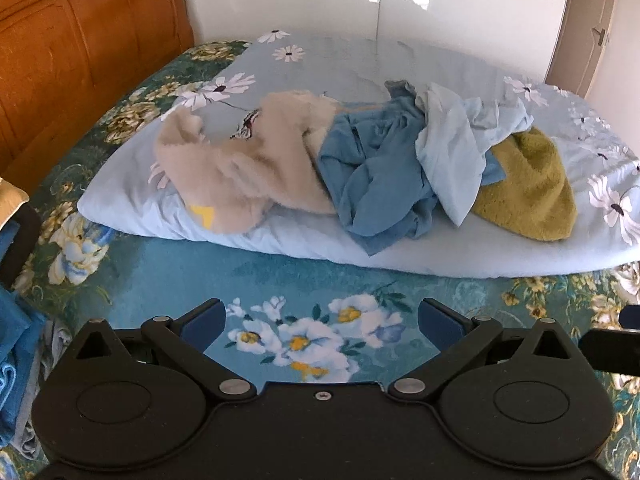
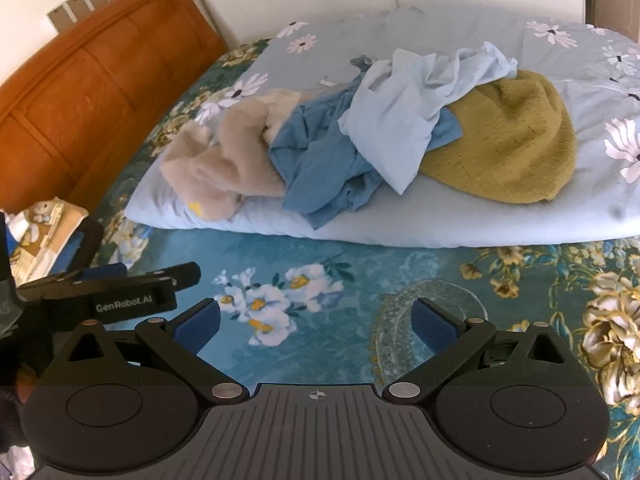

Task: Fold clothes
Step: 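Reach both grippers toward the light blue T-shirt on the pile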

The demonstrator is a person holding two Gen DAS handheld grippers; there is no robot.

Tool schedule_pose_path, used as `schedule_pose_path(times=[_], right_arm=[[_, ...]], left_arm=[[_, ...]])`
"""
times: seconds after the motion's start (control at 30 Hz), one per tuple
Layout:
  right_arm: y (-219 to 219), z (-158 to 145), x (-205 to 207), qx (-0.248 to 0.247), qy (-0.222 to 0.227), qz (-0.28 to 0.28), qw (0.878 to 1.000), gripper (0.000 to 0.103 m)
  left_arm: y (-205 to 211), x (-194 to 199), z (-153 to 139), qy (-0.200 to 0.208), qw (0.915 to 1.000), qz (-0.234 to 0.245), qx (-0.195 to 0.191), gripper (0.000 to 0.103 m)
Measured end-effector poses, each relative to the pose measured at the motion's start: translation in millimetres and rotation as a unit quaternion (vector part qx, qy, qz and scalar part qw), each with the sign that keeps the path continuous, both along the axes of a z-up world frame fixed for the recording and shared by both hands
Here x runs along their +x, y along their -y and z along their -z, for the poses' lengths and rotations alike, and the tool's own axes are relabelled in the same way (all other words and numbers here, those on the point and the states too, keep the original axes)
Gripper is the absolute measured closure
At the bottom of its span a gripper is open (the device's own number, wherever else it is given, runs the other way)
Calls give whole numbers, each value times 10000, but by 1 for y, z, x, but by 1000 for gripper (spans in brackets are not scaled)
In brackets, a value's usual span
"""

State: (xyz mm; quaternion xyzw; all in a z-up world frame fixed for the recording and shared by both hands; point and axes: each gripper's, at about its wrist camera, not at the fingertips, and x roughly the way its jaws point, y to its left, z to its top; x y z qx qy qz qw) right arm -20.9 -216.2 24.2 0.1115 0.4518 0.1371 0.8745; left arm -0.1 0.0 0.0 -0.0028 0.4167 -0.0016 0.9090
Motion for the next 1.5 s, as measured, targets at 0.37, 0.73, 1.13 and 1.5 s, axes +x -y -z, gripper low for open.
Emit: schedule_pose_path(times=[0.37, 0.73, 1.13, 1.5], right_arm=[[-2, 6, 28, 89, 75, 19, 9999, 1], [7, 16, 81, 179, 452, 55, 9988, 0], [21, 34, 140, 134, 818, 175, 9964, 0], [52, 50, 197, 91, 1014, 760, 9919, 0]], left_arm=[[6, 20, 17, -254, 9996, 100, 21, 1], [22, 68, 18, -4, 9990, 437, -100, 1], [41, 146, 26, 326, 9949, 872, -394, 2], [64, 209, 36, 541, 9933, 742, -702, 2]])
